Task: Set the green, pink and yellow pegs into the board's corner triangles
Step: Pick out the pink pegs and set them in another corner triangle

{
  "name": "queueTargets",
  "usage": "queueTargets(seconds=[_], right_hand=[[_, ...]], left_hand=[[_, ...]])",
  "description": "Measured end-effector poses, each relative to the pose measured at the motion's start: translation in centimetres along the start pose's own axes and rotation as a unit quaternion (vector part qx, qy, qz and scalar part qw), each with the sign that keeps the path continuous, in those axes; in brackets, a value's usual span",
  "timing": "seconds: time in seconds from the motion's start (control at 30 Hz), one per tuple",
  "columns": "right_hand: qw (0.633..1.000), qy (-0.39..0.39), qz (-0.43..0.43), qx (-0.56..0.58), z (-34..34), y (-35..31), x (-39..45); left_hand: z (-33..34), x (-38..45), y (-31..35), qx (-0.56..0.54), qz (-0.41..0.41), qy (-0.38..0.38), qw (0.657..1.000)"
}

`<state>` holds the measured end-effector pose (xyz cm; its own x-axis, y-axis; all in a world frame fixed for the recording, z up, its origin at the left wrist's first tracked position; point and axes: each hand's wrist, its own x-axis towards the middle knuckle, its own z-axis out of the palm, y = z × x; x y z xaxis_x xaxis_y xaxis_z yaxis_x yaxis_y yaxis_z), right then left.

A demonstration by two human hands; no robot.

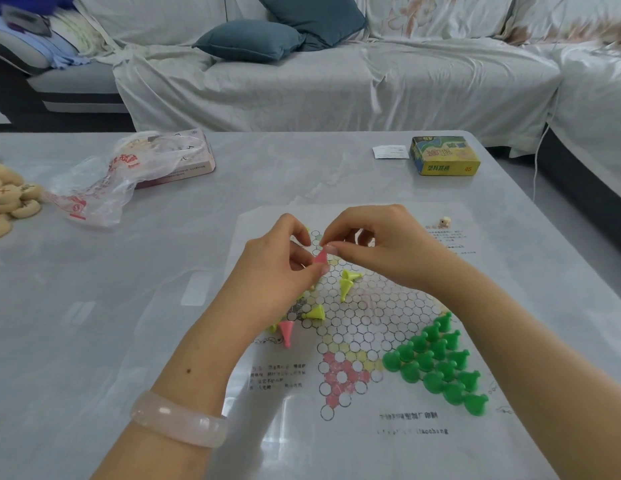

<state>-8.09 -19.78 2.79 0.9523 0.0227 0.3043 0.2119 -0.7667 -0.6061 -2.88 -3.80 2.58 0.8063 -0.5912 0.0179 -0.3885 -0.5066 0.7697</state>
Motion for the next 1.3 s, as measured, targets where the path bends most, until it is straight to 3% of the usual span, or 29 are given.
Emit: queueTargets(seconds=[0.17, 0.33, 0.7, 0.9, 1.3], right_hand=[[0.991, 0.107, 0.077, -0.024, -0.9, 2.0, 0.0], [0.968, 0.186, 0.151, -0.073, -1.3, 4.4, -0.1], [0.946, 0.118, 0.205, -0.22, 0.3, 6.2, 0.1], [0.946, 0.116, 0.195, -0.233, 0.4, 6.4, 0.0], [0.944, 0.093, 0.211, -0.237, 0.3, 6.5, -0.1]], left_hand=[[-0.7, 0.4, -1.8, 0.16, -0.002, -0.006, 0.987], [-0.4, 0.5, -3.1, 0.215, -0.006, -0.048, 0.975], [-0.4, 0.6, -2.8, 0.215, 0.006, 0.013, 0.976], [-0.8, 0.4, -2.1, 0.186, 0.01, 0.058, 0.981], [-0.7, 0.4, -2.1, 0.156, 0.014, 0.071, 0.985]])
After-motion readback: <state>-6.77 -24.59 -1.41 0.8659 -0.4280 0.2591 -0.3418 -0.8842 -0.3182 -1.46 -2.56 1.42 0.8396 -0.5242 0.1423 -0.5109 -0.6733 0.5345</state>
